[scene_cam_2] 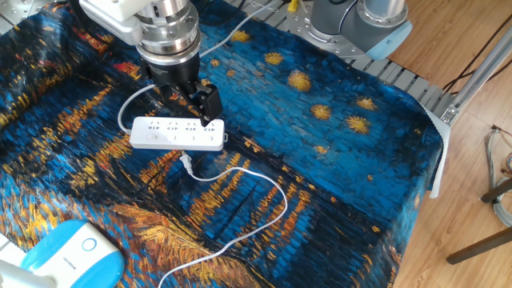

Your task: Plug in the power cord of the desk lamp, turn on the socket, and light up the desk lamp

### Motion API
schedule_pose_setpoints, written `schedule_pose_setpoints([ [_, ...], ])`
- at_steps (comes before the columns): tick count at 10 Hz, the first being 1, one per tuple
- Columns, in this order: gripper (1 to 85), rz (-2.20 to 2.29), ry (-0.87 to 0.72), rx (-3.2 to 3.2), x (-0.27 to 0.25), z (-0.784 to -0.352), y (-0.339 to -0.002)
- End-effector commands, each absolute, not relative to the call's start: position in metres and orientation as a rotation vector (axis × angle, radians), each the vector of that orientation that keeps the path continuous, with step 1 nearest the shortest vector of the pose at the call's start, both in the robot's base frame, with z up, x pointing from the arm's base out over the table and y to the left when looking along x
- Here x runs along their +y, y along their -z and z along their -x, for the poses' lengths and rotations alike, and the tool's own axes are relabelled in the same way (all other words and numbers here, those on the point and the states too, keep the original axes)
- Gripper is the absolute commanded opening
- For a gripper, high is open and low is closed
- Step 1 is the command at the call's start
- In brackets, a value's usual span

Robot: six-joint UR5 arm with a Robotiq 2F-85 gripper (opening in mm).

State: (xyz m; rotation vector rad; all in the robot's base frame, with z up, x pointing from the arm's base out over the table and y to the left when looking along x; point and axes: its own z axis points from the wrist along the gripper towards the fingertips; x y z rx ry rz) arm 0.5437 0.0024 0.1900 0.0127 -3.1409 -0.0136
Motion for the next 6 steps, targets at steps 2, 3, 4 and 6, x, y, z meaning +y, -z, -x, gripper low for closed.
schedule_pose_setpoints([
  [2, 1.3, -0.242, 0.004, -2.928, 0.0051, -0.4904, -0.1916],
  [3, 1.3, -0.237, -0.002, -2.932, 0.0068, -0.4908, -0.1904],
  [4, 1.3, -0.241, -0.006, -2.931, 0.0058, -0.4908, -0.1903],
  [6, 1.3, -0.248, -0.012, -2.935, 0.0039, -0.4923, -0.1874],
])
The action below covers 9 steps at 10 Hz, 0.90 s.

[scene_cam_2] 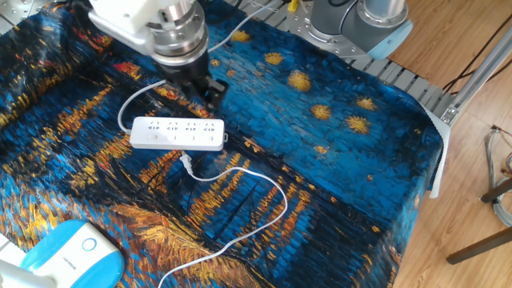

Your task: Plug in the power cord of the desk lamp, turn on the socket, and light up the desk lamp

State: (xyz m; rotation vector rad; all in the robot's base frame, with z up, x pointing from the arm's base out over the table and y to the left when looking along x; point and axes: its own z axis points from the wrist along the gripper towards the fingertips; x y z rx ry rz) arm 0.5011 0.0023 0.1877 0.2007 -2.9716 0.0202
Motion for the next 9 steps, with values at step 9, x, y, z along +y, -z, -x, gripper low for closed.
schedule_pose_setpoints([
  [9, 1.3, -0.459, -0.029, -2.956, 0.023, -0.49, -0.147],
])
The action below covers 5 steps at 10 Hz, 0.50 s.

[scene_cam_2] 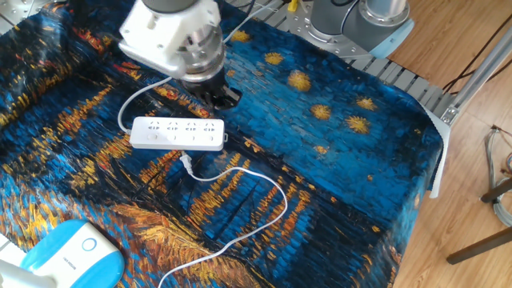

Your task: Plug in the power cord of the desk lamp, turn on the socket, and light up the desk lamp

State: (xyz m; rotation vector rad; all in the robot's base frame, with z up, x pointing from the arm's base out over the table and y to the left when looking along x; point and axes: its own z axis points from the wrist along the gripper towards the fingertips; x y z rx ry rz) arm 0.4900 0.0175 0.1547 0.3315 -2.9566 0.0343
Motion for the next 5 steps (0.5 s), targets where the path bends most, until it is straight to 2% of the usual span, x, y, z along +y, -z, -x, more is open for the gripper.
schedule_pose_setpoints([
  [1, 1.3, -0.474, -0.027, -2.959, 0.023, -0.492, -0.147],
  [2, 1.3, -0.431, -0.055, -3.031, 0.021, -0.509, -0.146],
  [3, 1.3, -0.451, -0.167, -3.054, 0.004, -0.52, -0.147],
  [4, 1.3, -0.461, -0.21, -3.08, -0.001, -0.528, -0.147],
  [5, 1.3, -0.447, -0.183, -3.126, 0.003, -0.538, -0.146],
])
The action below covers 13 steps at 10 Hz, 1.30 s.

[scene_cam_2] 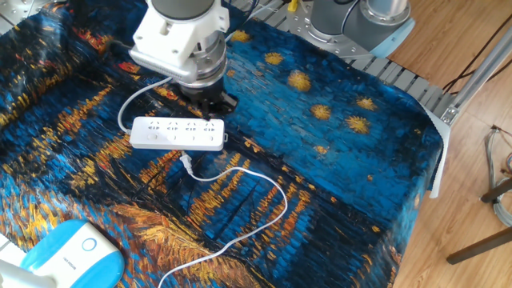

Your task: Plug in the power cord of the desk lamp, turn on the socket, and light up the desk lamp

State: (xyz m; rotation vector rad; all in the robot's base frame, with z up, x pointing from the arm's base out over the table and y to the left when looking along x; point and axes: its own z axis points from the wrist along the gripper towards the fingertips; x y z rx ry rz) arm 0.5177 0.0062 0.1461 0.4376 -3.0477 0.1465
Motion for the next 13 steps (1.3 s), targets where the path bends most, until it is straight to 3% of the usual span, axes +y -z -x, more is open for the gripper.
schedule_pose_setpoints([
  [1, 1.3, -0.451, -0.196, -3.12, -0.002, -0.538, -0.146],
  [4, 1.3, -0.554, -0.13, -3.165, 0.011, -0.551, -0.145],
  [7, 1.3, -0.545, -0.268, -3.163, -0.014, -0.556, -0.145],
  [9, 1.3, -0.515, -0.149, -3.191, 0.005, -0.557, -0.145],
  [13, 1.3, -0.571, -0.141, -3.17, 0.004, -0.553, -0.141],
])
